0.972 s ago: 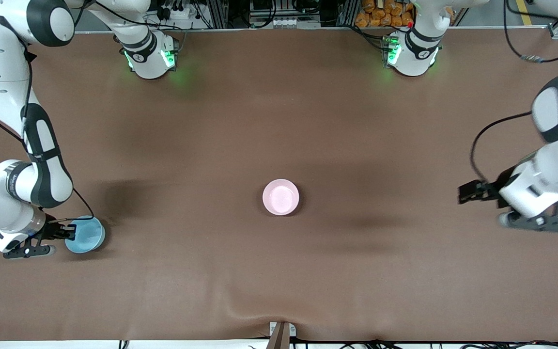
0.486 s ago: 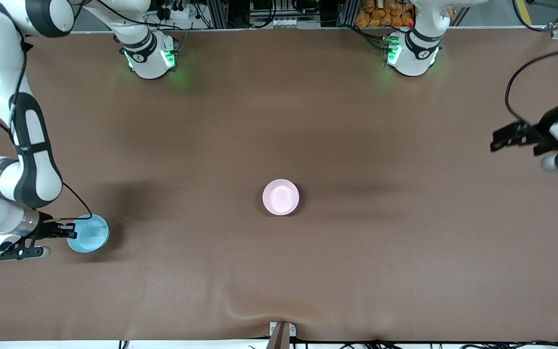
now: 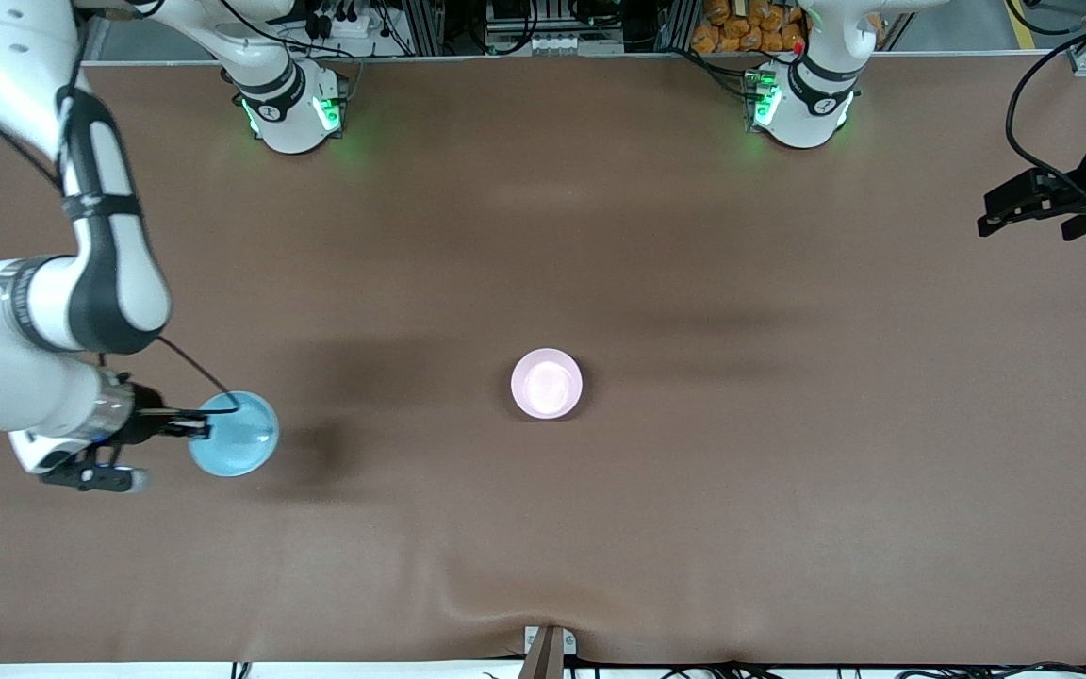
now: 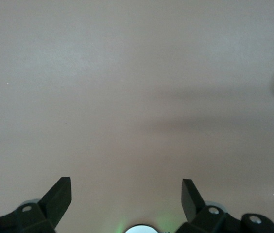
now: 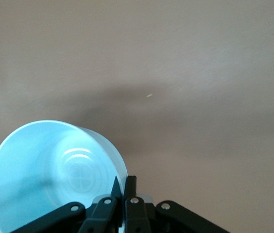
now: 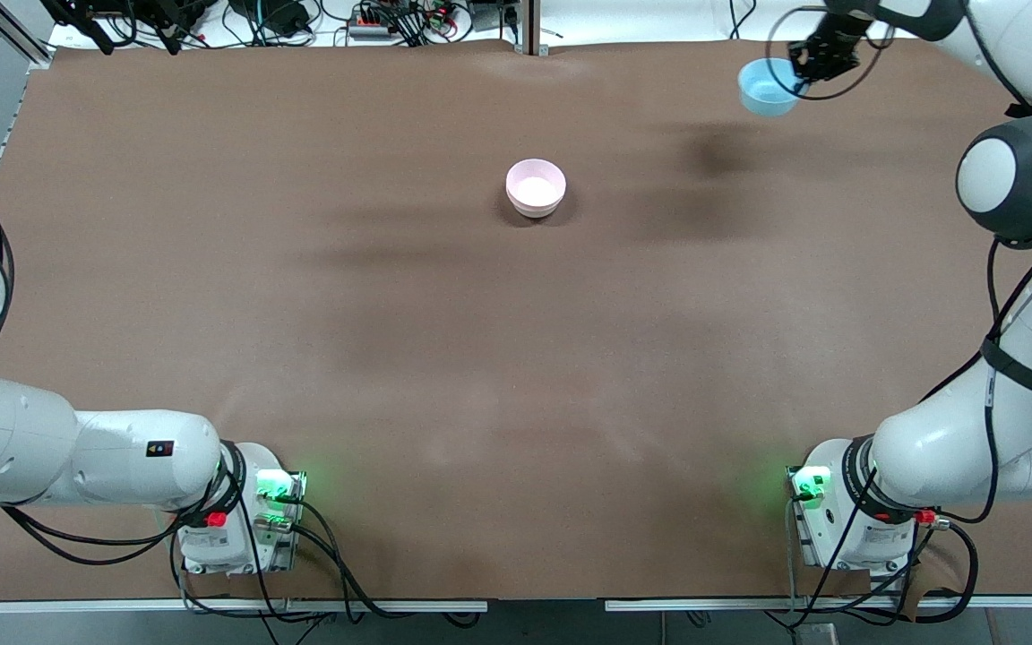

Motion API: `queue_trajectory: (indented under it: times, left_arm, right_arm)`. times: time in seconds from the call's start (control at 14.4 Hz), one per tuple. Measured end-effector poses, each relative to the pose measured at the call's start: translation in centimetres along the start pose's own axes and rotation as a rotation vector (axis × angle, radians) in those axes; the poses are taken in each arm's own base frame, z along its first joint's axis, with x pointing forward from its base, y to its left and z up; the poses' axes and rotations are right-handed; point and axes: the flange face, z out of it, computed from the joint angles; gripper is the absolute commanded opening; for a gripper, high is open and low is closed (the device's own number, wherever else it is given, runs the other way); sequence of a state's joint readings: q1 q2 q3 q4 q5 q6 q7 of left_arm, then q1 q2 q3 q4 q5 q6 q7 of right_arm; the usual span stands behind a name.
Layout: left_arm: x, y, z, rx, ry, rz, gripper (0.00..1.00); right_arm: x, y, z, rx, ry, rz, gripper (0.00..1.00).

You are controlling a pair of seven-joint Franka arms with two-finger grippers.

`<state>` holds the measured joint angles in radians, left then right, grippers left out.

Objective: Stack pink and blue bowls on white bowl
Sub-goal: 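Carry the blue bowl with the right gripper over the pink bowl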

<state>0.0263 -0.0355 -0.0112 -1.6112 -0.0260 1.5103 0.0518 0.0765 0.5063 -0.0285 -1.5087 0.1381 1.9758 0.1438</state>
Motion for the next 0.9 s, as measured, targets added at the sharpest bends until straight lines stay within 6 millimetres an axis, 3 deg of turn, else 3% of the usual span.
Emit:
queue_trajectory:
  times: [0.28, 0.42, 0.9]
  left_arm:
    - [0.1, -0.1, 0.0, 0.000, 0.009, -0.002, 1.00]
    - [0.2, -0.1, -0.1, 0.001, 0.018, -0.001, 1.00]
    - [0.5, 0.7, -1.1, 0.004, 0.070, -0.014, 1.00]
  right_arm:
    - [-3.1, -9.6, 1.3, 0.061, -0.051, 0.083, 0.00]
    - [-4.5, -13.4, 1.9, 0.118, -0.070, 0.089, 0.00]
    - [-8.7, -21.5, 6.7, 0.149, -0.019, 0.149, 0.00]
